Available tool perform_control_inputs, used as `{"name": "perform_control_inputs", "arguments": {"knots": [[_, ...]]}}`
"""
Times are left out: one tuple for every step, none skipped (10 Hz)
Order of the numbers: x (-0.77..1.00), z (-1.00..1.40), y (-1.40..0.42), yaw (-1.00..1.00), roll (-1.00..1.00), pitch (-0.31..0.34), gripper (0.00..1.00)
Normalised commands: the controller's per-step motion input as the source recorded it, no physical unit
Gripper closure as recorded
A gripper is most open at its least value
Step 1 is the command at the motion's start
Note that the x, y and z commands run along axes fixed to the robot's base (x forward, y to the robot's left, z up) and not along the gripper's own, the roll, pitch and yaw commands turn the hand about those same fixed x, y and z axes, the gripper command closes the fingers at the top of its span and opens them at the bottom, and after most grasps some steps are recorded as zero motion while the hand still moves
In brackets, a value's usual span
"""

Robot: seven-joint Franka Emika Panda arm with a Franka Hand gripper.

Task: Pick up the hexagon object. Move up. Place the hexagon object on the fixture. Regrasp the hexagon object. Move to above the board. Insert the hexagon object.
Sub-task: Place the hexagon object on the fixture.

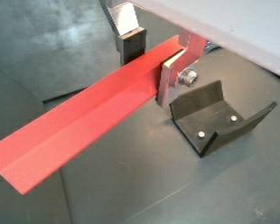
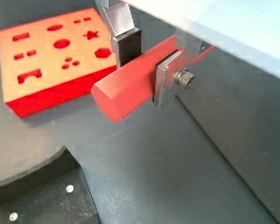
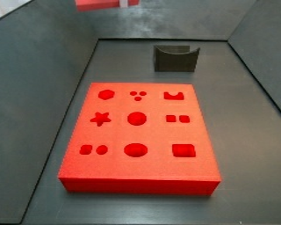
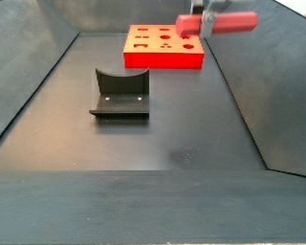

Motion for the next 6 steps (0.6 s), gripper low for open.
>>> {"name": "perform_control_inputs", "arguments": {"knots": [[1.0, -0.01, 0.15, 1.0, 0.0, -0.003, 1.0], [1.0, -0.02, 0.14, 1.0, 0.0, 0.0, 1.0], [1.0, -0.02, 0.13, 1.0, 0.0, 0.003, 1.0], [1.0, -0.02, 0.12, 1.0, 0.0, 0.004, 1.0], [1.0, -0.02, 0.11, 1.0, -0.01, 0.009, 1.0], [1.0, -0.02, 0.11, 1.0, -0.01, 0.013, 1.0]]}}
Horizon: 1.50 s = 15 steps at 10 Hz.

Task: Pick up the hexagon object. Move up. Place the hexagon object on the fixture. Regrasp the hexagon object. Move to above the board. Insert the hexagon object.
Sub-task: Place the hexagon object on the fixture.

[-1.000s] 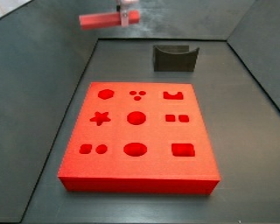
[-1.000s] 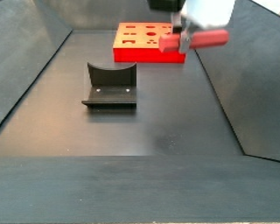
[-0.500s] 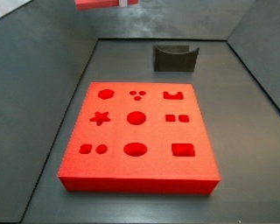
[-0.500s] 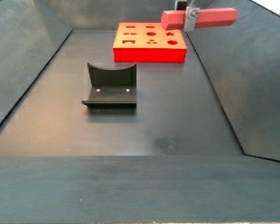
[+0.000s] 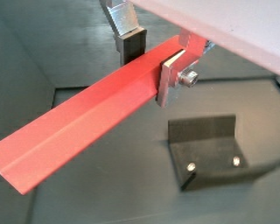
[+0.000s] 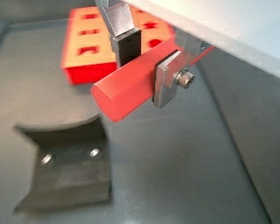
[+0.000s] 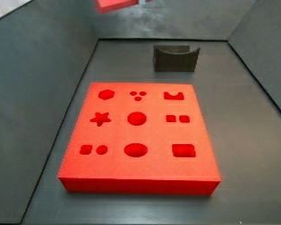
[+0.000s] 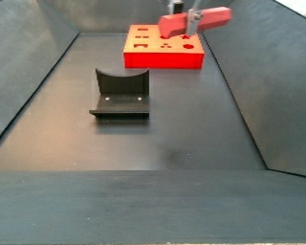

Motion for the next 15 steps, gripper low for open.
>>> {"name": "perform_control_inputs", "arguments": {"knots": [[1.0, -0.02, 0.1, 1.0, -0.01, 0.018, 1.0], [1.0, -0.02, 0.09, 1.0, -0.02, 0.024, 1.0], [1.0, -0.02, 0.08, 1.0, -0.03, 0.033, 1.0], [1.0, -0.02, 0.08, 1.0, -0.03, 0.042, 1.0], [1.0, -0.02, 0.07, 1.0, -0.04, 0.052, 1.0], [1.0, -0.02, 0.06, 1.0, -0.05, 0.067, 1.0], [1.0, -0.01, 0.05, 1.0, -0.07, 0.091, 1.0], [1.0, -0.01, 0.05, 1.0, -0.09, 0.117, 1.0], [1.0, 0.0, 0.04, 1.0, -0.12, 0.153, 1.0], [0.83, 0.03, 0.16, 0.57, -1.0, 0.162, 1.0], [0.73, 0.03, 0.15, 0.43, -1.0, 0.163, 1.0], [0.65, 0.01, 0.13, 0.38, -1.0, 0.177, 1.0], [0.56, 0.0, 0.07, 0.33, -1.0, 0.204, 1.0], [0.52, 0.0, 0.07, 0.3, -1.0, 0.217, 1.0], [0.44, -0.01, 0.06, 0.25, -1.0, 0.246, 1.0]]}}
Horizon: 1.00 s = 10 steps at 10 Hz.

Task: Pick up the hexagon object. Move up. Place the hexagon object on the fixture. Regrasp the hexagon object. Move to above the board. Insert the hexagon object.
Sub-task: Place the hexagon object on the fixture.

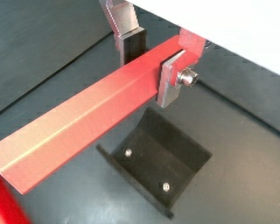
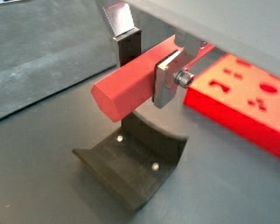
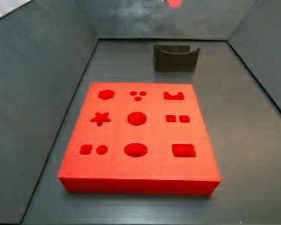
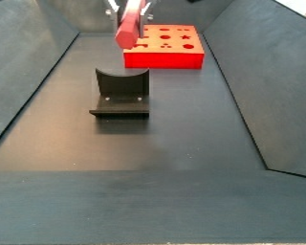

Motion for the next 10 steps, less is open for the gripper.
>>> {"name": "perform_control_inputs", "arguments": {"knots": [[0.37, -0.01, 0.05, 0.2, -1.0, 0.268, 1.0], [0.31, -0.01, 0.05, 0.15, -1.0, 0.293, 1.0], [0.26, -0.01, 0.05, 0.09, -1.0, 0.315, 1.0], [0.18, -0.01, 0.05, -0.01, -0.82, 0.289, 1.0], [0.13, -0.02, 0.06, -0.06, -0.66, 0.257, 1.0], [0.08, -0.01, 0.06, -0.11, -0.45, 0.202, 1.0], [0.08, -0.01, 0.06, -0.13, -0.34, 0.169, 1.0], [0.07, -0.01, 0.03, -0.13, -0.21, 0.119, 1.0], [0.1, -1.0, 0.06, -0.17, -1.0, 0.107, 1.0], [0.1, -1.0, 0.07, -0.17, -1.0, 0.093, 1.0]]}}
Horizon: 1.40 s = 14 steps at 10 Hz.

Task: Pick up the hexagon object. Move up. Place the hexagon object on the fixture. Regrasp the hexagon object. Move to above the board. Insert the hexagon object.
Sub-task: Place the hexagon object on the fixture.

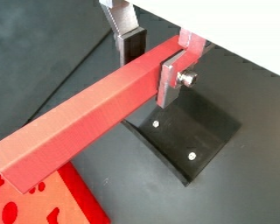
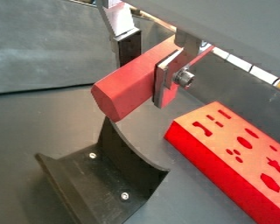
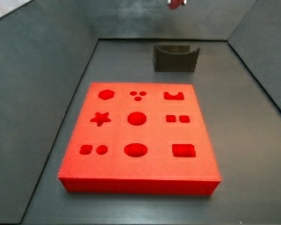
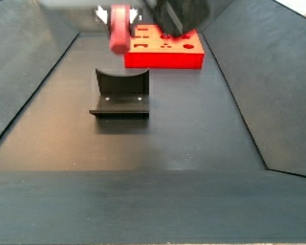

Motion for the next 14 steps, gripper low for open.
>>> {"name": "perform_control_inputs", "arguments": {"knots": [[0.12, -1.0, 0.08, -0.18, -1.0, 0.105, 1.0], [0.13, -1.0, 0.08, -0.18, -1.0, 0.115, 1.0], [0.14, -1.0, 0.08, -0.2, -1.0, 0.114, 1.0], [0.15, -1.0, 0.09, -0.22, -1.0, 0.105, 1.0], [0.16, -1.0, 0.1, -0.21, -0.84, 0.078, 1.0], [0.17, -1.0, 0.1, -0.2, -0.68, 0.053, 1.0], [0.18, -1.0, 0.11, -0.18, -0.52, 0.036, 1.0], [0.19, -1.0, 0.12, -0.16, -0.37, 0.024, 1.0], [0.2, -1.0, 0.12, -0.14, -0.23, 0.013, 1.0], [0.18, -0.87, 0.11, -0.11, -0.18, 0.002, 1.0], [0.16, -0.76, 0.1, -0.11, -0.17, 0.0, 1.0], [0.11, -0.62, 0.14, -0.09, -0.13, -0.01, 1.0], [0.1, -0.62, 0.13, -0.08, -0.13, -0.01, 1.0], [0.0, 0.0, 0.0, 0.0, 0.0, 0.0, 0.0]]}}
